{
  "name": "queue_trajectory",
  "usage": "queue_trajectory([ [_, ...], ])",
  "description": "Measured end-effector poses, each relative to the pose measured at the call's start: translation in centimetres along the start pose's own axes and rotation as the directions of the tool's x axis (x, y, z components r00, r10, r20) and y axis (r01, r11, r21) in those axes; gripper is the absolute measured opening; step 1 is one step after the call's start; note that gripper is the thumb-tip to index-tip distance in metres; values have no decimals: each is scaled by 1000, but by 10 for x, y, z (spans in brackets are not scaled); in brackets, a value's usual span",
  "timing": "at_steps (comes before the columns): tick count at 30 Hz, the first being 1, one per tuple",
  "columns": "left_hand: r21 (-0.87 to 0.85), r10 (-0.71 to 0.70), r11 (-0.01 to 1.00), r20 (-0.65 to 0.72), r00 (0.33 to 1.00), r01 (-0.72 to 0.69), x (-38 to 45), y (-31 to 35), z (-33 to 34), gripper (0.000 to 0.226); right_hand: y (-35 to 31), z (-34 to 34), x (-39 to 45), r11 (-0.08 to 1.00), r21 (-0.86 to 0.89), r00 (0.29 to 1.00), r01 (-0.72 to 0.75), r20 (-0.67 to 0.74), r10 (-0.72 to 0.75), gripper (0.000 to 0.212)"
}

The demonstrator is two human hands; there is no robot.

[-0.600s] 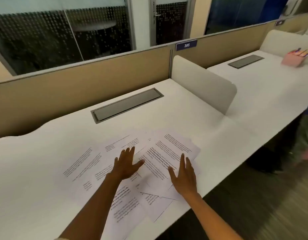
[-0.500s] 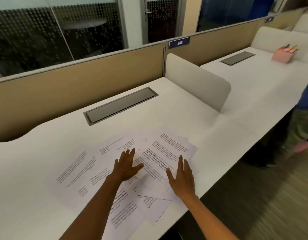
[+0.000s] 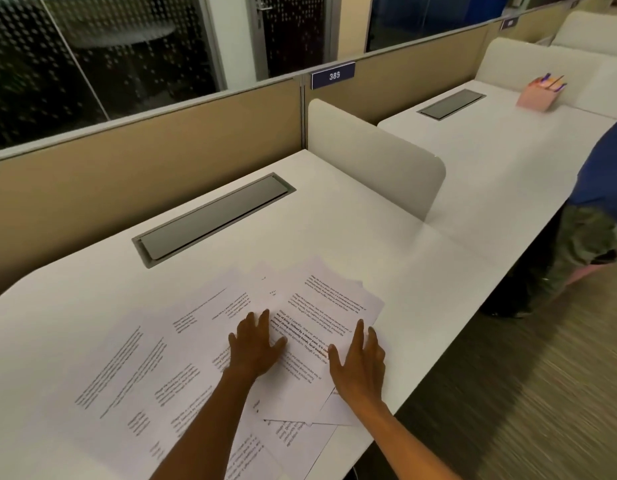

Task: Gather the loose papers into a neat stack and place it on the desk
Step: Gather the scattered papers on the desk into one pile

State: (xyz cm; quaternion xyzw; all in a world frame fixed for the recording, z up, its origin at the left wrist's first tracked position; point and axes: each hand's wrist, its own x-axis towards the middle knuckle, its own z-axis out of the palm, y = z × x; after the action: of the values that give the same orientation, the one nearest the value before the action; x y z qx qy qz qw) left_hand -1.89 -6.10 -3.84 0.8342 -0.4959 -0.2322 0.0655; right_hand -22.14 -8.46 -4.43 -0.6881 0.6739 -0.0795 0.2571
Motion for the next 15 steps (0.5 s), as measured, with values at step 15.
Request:
queue_trajectory([
  [15,-184,18,982,-155,988,-47,-15,18,12,68,-22,-3,16,992,94,997,-79,-18,81,84],
])
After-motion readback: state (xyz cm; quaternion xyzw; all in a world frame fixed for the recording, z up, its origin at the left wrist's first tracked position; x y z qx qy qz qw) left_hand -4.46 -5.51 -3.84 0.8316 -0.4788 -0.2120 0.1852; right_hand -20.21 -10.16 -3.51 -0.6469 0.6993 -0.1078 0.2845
